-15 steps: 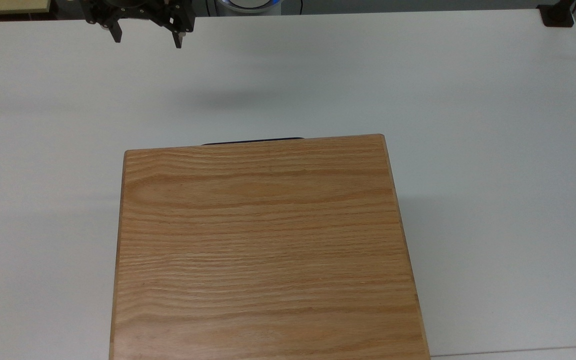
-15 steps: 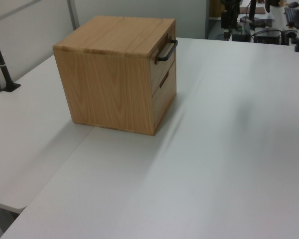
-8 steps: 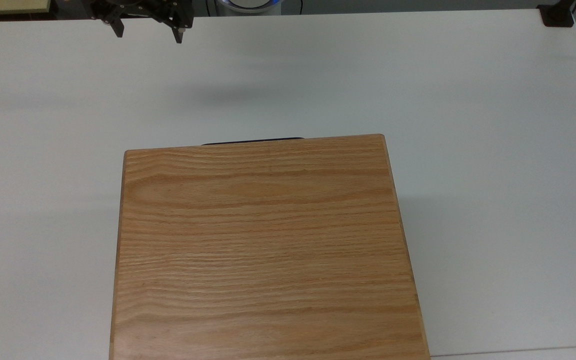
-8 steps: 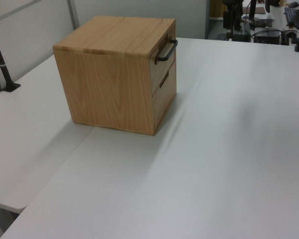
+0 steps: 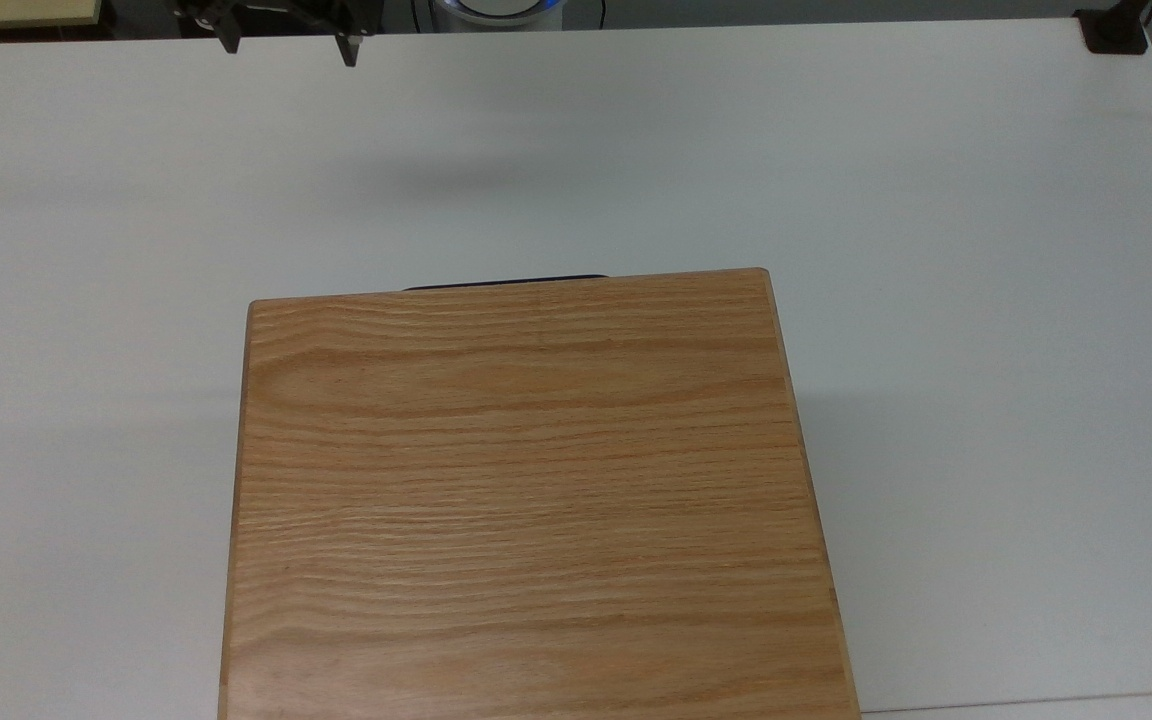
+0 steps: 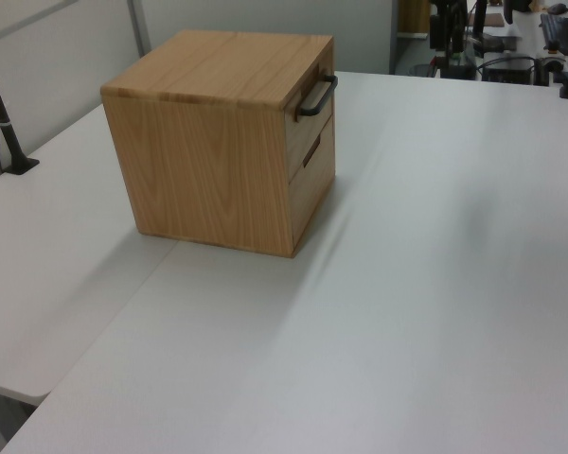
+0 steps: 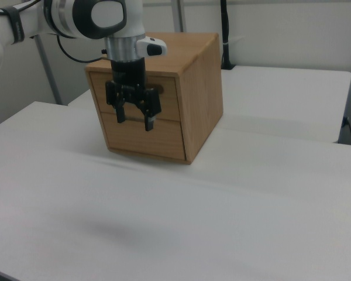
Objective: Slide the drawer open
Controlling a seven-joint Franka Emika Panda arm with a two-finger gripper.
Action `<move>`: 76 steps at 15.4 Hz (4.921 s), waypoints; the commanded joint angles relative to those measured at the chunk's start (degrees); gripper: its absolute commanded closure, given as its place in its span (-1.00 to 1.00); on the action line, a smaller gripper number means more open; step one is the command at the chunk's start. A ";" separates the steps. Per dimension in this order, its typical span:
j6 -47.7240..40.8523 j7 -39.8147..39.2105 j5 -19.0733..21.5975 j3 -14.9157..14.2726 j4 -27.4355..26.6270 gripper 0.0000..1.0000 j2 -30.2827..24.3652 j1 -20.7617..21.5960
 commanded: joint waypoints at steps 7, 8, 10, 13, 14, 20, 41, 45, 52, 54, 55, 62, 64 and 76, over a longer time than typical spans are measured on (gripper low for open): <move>-5.46 0.65 0.29 0.20 -0.13 -1.00 -0.68 0.81; -5.54 0.74 0.29 0.29 0.13 -1.00 -0.51 0.81; -5.45 0.65 0.12 0.29 -0.13 -1.00 -0.51 0.90; -4.76 0.13 0.56 0.03 0.13 -1.00 -0.51 0.29; -4.14 0.13 1.08 -0.15 0.13 -1.00 -0.59 0.20; -3.96 0.83 0.82 -0.06 -0.05 -1.00 -0.51 0.55; 38.46 75.05 8.56 4.07 -8.29 -0.34 1.78 5.21; 47.35 81.07 8.47 4.24 -10.85 -0.14 2.30 8.37; 53.08 80.46 8.38 4.24 -10.50 -0.06 2.92 9.95; 52.65 79.41 8.38 4.24 -11.11 -0.02 3.01 10.13; 52.55 78.53 8.38 4.24 -11.73 0.02 2.92 10.13; 52.47 76.59 8.38 4.33 -14.28 0.26 2.84 10.31; 52.29 75.98 8.38 4.42 -14.46 0.39 2.40 10.39; 51.86 67.30 13.37 4.95 -30.17 0.75 -13.14 9.87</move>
